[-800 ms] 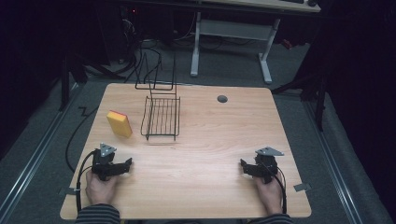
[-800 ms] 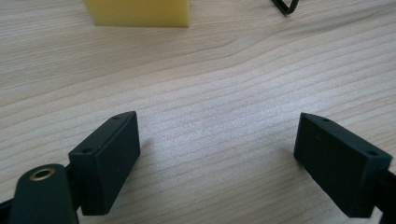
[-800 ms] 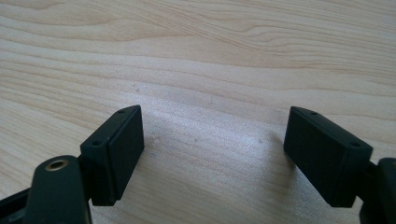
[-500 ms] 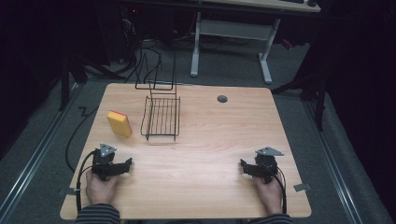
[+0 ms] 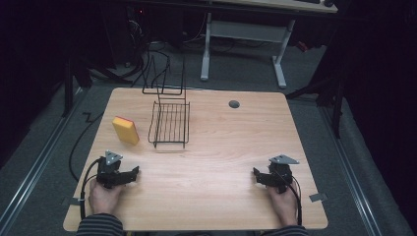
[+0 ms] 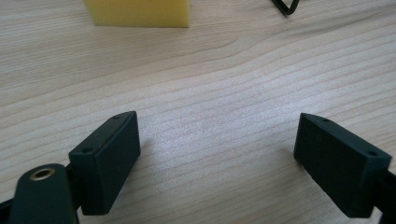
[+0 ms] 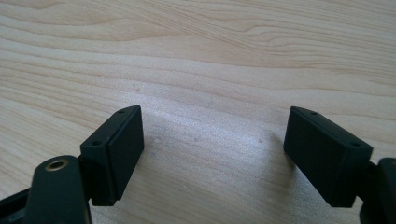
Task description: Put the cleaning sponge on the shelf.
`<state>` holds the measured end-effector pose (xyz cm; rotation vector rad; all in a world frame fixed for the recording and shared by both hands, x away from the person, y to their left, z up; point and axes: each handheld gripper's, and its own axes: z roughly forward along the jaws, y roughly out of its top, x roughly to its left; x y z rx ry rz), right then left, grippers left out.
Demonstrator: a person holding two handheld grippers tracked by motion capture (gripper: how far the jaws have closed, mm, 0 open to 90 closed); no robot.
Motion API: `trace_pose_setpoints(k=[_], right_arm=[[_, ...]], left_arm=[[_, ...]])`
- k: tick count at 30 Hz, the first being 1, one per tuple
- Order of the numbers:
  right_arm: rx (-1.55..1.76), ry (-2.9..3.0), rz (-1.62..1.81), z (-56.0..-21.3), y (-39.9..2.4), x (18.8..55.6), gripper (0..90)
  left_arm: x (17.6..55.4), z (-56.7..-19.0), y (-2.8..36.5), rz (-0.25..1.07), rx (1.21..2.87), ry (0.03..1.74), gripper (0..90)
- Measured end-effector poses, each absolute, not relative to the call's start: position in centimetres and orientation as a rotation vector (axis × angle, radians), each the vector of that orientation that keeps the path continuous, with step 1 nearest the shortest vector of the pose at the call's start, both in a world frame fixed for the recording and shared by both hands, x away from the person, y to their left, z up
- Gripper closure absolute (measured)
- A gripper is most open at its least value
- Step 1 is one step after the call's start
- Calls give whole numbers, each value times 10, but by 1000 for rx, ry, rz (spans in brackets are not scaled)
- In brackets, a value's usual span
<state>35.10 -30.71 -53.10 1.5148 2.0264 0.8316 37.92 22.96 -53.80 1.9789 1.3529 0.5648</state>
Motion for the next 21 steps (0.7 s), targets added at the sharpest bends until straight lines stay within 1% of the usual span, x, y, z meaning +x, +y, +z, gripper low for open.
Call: trace_pose_setpoints(k=[21], right_arm=[[1515, 2027, 831, -531, -307, 351, 203]], left_arm=[[378, -538, 228, 569, 1980, 1351, 162]])
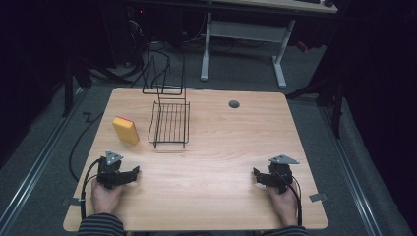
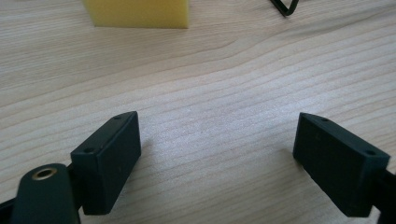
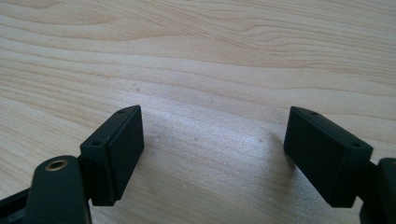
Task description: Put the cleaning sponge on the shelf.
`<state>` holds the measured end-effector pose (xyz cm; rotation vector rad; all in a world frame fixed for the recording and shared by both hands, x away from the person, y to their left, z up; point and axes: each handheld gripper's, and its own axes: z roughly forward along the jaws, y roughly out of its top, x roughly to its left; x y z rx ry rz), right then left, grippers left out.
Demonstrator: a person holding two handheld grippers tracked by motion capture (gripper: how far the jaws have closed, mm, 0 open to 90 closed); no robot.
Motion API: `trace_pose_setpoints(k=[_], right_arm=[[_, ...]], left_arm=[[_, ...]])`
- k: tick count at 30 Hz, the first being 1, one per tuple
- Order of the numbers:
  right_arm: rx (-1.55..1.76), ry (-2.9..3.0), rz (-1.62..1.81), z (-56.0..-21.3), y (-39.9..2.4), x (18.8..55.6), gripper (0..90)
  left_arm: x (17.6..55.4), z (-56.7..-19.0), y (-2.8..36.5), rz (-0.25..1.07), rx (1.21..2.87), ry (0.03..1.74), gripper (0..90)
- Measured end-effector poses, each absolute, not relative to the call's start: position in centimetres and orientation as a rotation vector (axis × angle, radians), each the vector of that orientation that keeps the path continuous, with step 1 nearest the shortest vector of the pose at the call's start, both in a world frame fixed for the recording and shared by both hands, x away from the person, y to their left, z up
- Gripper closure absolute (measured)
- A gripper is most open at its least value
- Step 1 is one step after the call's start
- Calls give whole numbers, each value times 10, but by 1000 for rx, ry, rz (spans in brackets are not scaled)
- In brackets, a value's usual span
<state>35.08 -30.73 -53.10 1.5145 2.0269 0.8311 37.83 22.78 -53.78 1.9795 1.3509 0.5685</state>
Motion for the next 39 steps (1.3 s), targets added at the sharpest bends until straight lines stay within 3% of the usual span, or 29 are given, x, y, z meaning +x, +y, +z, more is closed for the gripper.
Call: trace_pose_setpoints(k=[39], right_arm=[[1513, 2029, 831, -531, -307, 351, 203]], left_arm=[[368, -495, 233, 557, 1768, 1257, 156]])
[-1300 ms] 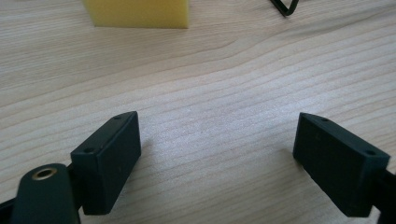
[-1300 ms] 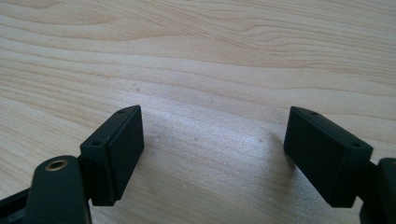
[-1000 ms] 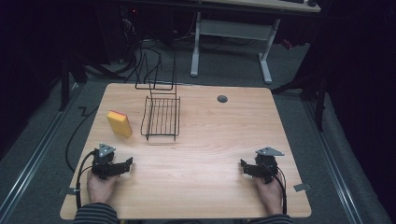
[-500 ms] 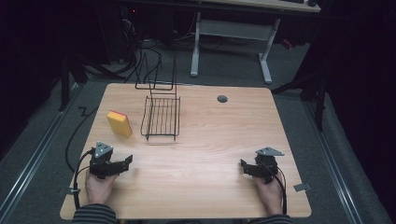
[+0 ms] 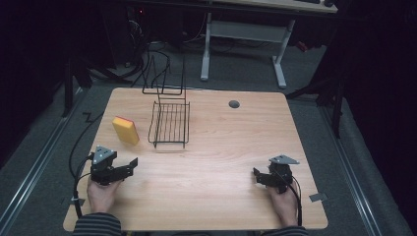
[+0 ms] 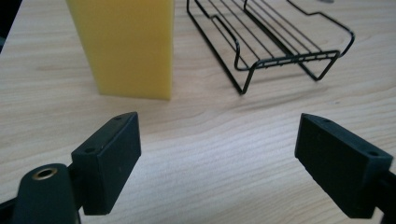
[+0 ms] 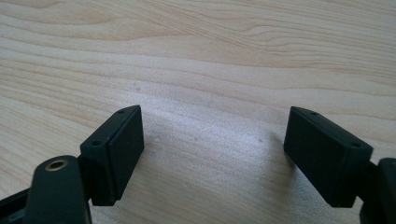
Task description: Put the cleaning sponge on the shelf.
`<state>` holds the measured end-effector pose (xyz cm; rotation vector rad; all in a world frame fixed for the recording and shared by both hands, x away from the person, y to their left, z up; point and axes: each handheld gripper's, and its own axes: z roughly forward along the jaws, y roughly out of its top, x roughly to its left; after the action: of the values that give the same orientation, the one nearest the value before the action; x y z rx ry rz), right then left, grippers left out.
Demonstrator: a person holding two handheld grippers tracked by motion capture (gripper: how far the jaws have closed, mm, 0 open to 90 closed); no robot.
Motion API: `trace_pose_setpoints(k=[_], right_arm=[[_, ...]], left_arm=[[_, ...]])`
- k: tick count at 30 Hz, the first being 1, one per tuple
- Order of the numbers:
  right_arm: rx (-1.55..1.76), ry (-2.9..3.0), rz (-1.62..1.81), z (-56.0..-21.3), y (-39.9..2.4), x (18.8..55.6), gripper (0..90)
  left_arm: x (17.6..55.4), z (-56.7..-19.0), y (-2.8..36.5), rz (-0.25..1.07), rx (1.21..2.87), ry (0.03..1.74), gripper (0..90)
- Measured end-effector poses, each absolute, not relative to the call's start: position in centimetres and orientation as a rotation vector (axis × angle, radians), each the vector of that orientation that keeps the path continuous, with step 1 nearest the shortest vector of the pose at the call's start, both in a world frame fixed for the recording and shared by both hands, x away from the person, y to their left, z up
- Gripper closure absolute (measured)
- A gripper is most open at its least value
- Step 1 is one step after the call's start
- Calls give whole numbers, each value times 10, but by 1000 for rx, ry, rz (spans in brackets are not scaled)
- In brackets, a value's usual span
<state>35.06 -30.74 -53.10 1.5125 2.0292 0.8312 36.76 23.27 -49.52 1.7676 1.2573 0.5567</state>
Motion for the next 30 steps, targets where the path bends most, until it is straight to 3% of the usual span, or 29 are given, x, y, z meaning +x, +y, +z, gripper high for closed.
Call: trace_pose_setpoints(k=[12, 30], right_arm=[[1512, 2029, 831, -531, -307, 351, 203], [1514, 2027, 833, -531, -307, 351, 203]], left_arm=[[382, -479, 234, 617, 1753, 1275, 144], [411, -461, 242, 662, 1744, 1312, 34]])
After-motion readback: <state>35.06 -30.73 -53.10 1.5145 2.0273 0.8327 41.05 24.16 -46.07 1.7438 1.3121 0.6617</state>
